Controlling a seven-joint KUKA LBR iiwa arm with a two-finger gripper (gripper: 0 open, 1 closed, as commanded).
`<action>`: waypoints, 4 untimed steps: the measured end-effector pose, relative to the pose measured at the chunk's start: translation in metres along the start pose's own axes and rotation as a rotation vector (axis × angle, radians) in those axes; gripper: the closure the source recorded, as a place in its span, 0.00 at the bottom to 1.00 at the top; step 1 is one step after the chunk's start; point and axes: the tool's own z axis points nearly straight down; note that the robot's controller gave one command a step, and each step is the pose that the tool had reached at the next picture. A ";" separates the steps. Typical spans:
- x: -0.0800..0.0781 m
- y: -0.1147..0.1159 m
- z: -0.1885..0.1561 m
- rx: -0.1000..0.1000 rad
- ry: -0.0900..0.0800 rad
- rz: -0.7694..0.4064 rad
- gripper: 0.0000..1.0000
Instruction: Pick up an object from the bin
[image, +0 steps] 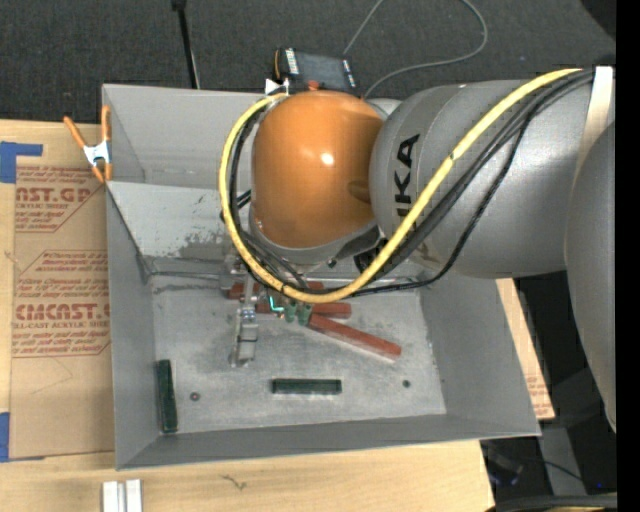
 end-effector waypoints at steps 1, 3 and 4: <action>0.022 -0.096 0.177 0.002 0.002 0.067 0.00; 0.042 -0.128 0.143 -0.002 -0.005 0.297 0.00; 0.041 -0.132 0.174 -0.002 -0.006 0.343 0.00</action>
Offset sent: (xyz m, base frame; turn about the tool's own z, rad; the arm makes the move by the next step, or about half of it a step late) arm -0.0204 -0.0943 -0.1721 0.0651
